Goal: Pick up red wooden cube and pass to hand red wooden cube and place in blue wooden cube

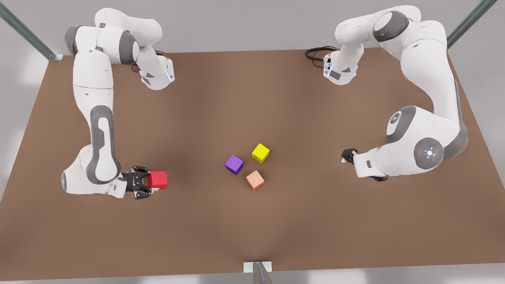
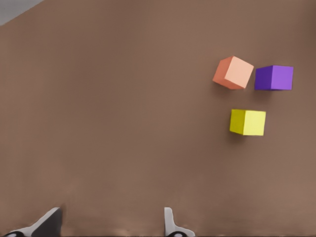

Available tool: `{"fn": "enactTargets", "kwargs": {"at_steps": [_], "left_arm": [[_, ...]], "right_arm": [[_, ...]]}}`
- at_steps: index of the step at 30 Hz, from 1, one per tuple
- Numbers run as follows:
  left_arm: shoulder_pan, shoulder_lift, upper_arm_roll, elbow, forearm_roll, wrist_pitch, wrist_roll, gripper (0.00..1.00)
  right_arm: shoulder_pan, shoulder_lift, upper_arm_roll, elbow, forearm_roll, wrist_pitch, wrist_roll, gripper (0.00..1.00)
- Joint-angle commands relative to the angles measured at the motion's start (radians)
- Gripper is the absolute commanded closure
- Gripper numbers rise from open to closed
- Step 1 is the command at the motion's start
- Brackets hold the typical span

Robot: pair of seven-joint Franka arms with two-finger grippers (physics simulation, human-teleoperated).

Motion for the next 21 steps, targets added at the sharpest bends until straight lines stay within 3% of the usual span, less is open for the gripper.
{"fn": "enactTargets", "kwargs": {"at_steps": [1, 2, 3, 6, 12, 21], "left_arm": [[-0.272, -0.374, 0.471, -0.455, -0.083, 0.059, -0.348, 0.0], [-0.317, -0.433, 0.626, -0.522, -0.289, 0.134, -0.305, 0.0], [-0.289, -0.378, 0.624, -0.393, -0.299, 0.014, -0.005, 0.0], [-0.287, -0.304, 0.552, -0.255, -0.297, 0.005, 0.005, 0.0], [-0.271, -0.274, 0.554, -0.256, -0.293, 0.005, 0.009, 0.0], [-0.269, -0.266, 0.554, -0.261, -0.293, 0.005, 0.005, 0.0]], "right_arm": [[0.142, -0.006, -0.196, -0.027, -0.148, -0.021, 0.37, 0.44], [0.151, -0.005, -0.218, -0.027, -0.199, 0.021, 0.368, 0.44], [0.15, -0.001, -0.221, -0.017, -0.242, 0.034, 0.365, 0.44], [0.112, 0.023, -0.221, 0.023, -0.286, 0.034, 0.324, 0.44], [0.118, 0.014, -0.247, 0.054, -0.401, 0.078, 0.308, 0.44], [0.145, 0.023, -0.242, -0.026, -0.403, 0.238, 0.275, 0.43]]}}
